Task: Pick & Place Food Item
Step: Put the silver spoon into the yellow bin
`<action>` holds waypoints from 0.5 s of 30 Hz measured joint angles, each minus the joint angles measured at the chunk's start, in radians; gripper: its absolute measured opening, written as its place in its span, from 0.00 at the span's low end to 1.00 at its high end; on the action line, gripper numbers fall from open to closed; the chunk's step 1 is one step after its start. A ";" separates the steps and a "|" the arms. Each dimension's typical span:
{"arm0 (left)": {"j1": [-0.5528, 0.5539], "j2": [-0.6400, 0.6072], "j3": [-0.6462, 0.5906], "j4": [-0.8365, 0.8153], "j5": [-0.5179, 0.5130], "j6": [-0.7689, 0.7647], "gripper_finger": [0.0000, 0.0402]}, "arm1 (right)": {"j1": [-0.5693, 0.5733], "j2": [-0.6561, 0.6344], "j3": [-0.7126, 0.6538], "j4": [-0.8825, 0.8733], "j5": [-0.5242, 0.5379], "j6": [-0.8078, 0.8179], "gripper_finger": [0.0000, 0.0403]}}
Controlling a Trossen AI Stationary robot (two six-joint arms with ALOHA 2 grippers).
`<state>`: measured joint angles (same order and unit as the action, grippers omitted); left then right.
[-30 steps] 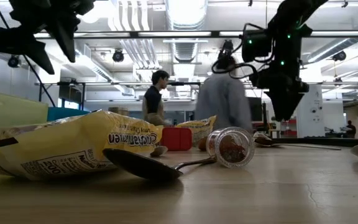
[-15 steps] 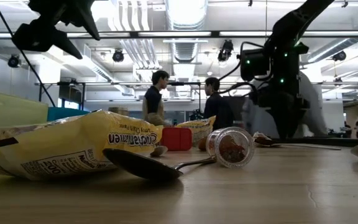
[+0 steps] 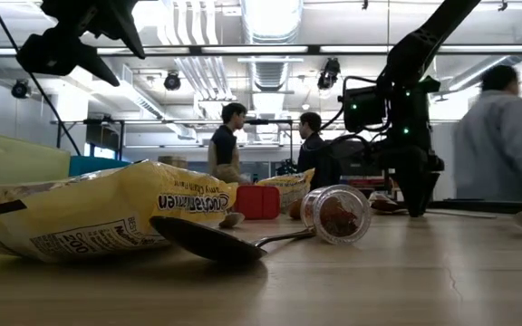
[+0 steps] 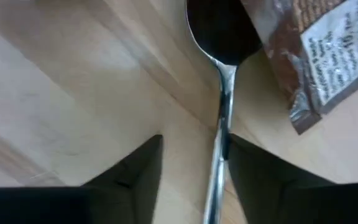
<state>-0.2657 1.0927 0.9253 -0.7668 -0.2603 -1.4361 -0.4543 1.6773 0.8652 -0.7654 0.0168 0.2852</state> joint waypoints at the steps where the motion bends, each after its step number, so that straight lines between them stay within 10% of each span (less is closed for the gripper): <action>1: 0.000 0.000 0.000 0.001 0.002 0.000 0.57 | -0.002 -0.008 -0.001 0.003 -0.003 -0.002 0.35; 7: 0.000 0.000 0.000 0.000 0.002 0.004 0.57 | -0.025 -0.042 -0.006 0.033 -0.011 -0.022 0.06; 15: 0.000 0.000 0.000 0.000 0.002 -0.001 0.57 | -0.023 -0.086 -0.005 0.017 -0.085 -0.004 0.03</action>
<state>-0.2657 1.0927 0.9253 -0.7664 -0.2579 -1.4366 -0.4772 1.5911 0.8600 -0.7488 -0.0686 0.2813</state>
